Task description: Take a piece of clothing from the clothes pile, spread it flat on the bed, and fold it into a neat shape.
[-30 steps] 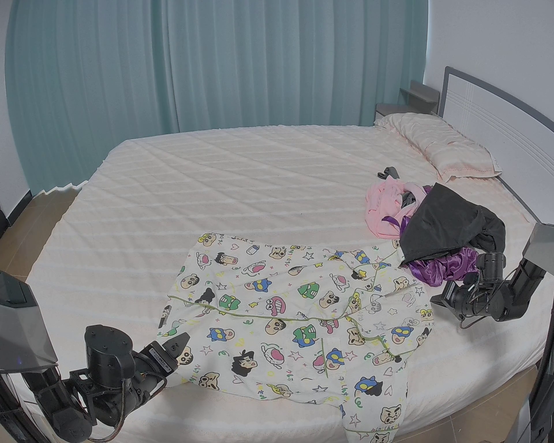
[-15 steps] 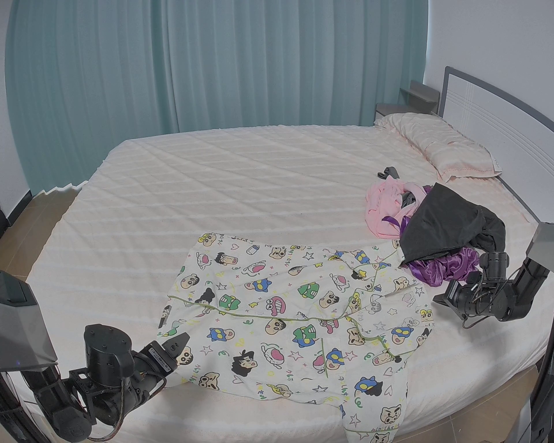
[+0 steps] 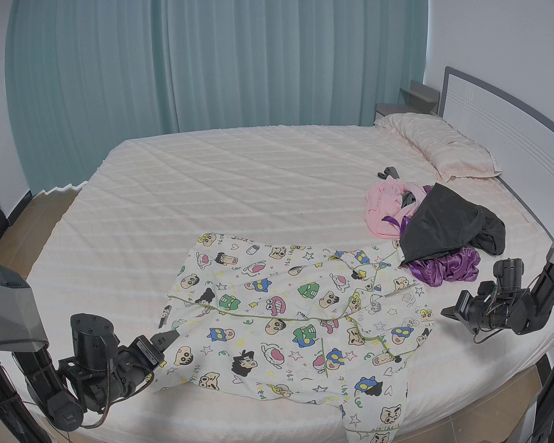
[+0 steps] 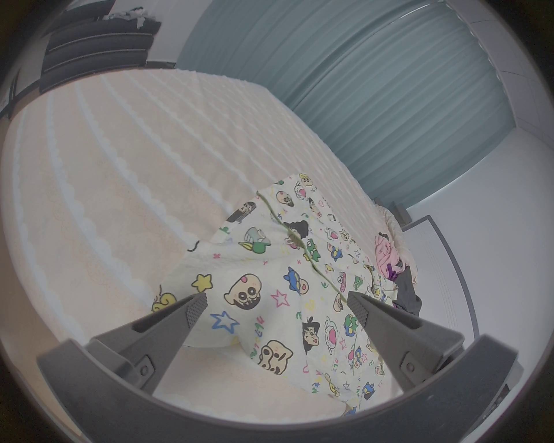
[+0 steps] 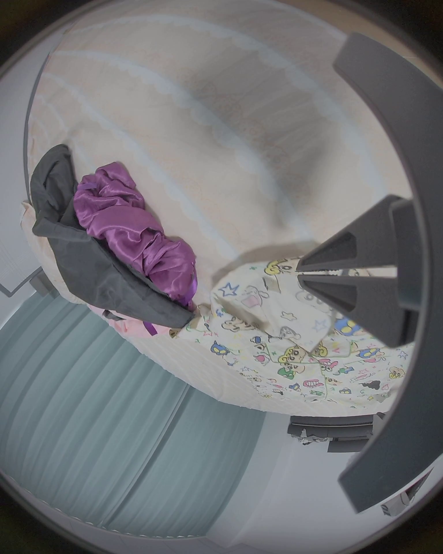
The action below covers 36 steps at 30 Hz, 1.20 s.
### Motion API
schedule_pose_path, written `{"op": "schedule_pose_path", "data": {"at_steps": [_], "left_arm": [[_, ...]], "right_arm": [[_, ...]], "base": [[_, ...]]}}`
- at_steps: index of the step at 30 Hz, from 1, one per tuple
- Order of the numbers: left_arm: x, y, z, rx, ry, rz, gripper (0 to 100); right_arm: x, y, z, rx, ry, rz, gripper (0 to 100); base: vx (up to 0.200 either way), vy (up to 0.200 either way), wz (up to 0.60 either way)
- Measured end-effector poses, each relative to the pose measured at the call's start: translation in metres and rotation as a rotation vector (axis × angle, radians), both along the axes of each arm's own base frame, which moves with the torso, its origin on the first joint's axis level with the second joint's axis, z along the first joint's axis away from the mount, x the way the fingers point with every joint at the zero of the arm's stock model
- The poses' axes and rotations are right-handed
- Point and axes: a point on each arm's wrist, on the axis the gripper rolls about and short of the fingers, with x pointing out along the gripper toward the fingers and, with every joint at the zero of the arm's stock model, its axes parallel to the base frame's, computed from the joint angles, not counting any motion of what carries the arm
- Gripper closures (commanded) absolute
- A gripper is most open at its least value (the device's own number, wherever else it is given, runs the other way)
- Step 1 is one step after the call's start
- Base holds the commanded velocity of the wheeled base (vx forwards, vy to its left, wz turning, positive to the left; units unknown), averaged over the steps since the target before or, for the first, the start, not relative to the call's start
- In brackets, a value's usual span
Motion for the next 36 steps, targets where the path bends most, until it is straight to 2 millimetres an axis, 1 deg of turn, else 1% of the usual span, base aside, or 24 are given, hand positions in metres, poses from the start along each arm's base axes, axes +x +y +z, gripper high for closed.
{"op": "schedule_pose_path", "data": {"at_steps": [3, 7, 10, 13, 18, 27, 36], "left_arm": [[0.001, 0.004, -0.002, -0.019, 0.026, -0.014, 0], [0.002, 0.005, -0.005, -0.038, 0.049, -0.028, 0], [0.002, 0.005, -0.007, -0.054, 0.065, -0.023, 0], [0.002, 0.005, -0.01, -0.06, 0.082, -0.021, 0], [0.003, 0.004, -0.015, -0.056, 0.105, -0.021, 0], [0.003, 0.003, -0.019, -0.057, 0.126, -0.017, 0], [0.003, 0.002, -0.021, -0.06, 0.138, -0.016, 0]], "right_arm": [[-0.009, 0.005, 0.009, -0.011, -0.013, 0.006, 100], [-0.026, 0.015, 0.018, -0.019, -0.019, 0.024, 100], [-0.038, 0.02, 0.02, -0.018, -0.011, 0.041, 100], [-0.045, 0.024, 0.021, -0.016, -0.002, 0.056, 100], [-0.052, 0.027, 0.019, -0.012, 0.011, 0.071, 100], [-0.055, 0.032, 0.013, -0.013, 0.039, 0.093, 100], [-0.059, 0.036, 0.009, -0.014, 0.064, 0.109, 100]], "base": [[0.0, 0.0, 0.0], [0.0, 0.0, 0.0], [0.0, 0.0, 0.0], [0.0, 0.0, 0.0], [0.0, 0.0, 0.0], [0.0, 0.0, 0.0], [-0.2, 0.0, 0.0]]}}
